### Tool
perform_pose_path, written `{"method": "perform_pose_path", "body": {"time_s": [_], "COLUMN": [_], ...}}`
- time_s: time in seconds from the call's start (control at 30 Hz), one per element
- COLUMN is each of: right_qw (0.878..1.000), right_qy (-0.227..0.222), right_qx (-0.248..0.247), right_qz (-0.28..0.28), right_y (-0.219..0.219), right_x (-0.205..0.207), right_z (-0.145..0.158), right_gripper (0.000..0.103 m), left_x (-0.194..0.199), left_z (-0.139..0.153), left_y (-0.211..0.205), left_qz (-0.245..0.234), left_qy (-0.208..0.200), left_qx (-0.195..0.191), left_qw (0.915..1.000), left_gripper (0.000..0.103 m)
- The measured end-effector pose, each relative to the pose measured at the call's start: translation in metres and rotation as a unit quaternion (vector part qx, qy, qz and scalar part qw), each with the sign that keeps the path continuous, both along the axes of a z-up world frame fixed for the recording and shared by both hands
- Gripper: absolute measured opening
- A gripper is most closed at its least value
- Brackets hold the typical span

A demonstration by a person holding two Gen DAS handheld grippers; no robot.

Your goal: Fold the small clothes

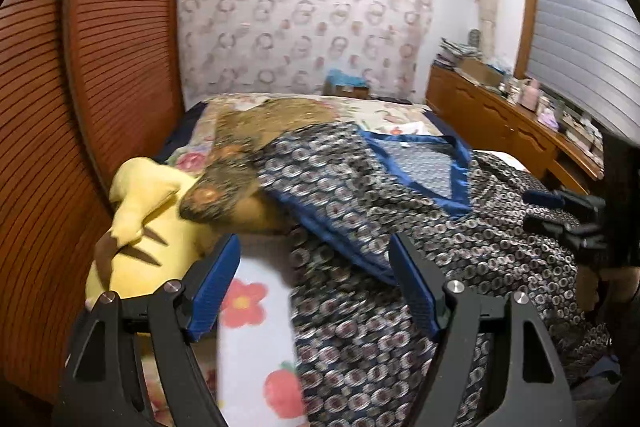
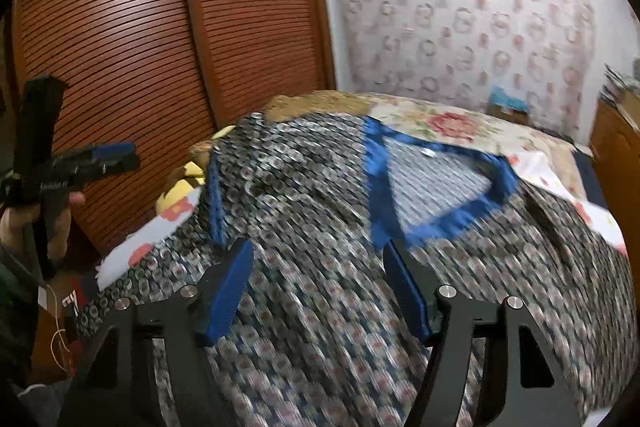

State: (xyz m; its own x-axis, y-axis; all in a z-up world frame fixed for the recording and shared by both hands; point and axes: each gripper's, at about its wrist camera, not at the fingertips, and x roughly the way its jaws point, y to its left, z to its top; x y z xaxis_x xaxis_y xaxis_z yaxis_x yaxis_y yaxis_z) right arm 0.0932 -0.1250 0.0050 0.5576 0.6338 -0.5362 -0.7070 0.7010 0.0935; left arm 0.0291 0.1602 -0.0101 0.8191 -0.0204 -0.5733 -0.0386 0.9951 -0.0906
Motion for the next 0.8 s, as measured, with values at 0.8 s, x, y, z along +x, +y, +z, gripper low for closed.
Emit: {"method": "perform_pose_path", "body": {"time_s": [0.8], "right_qw": [0.985], "right_qy": [-0.002], "right_qx": [-0.134], "right_qz": [0.111], "right_y": [0.204], "right_x": [0.090], "right_z": [-0.047], "right_gripper": [0.069], "left_x": [-0.027], "left_z": [-0.015], "left_y": [0.031], "left_qz": [0.048], "left_qy": [-0.008], "left_qx": [-0.013], "left_qw": [0.9987], "left_gripper": [0.077]}}
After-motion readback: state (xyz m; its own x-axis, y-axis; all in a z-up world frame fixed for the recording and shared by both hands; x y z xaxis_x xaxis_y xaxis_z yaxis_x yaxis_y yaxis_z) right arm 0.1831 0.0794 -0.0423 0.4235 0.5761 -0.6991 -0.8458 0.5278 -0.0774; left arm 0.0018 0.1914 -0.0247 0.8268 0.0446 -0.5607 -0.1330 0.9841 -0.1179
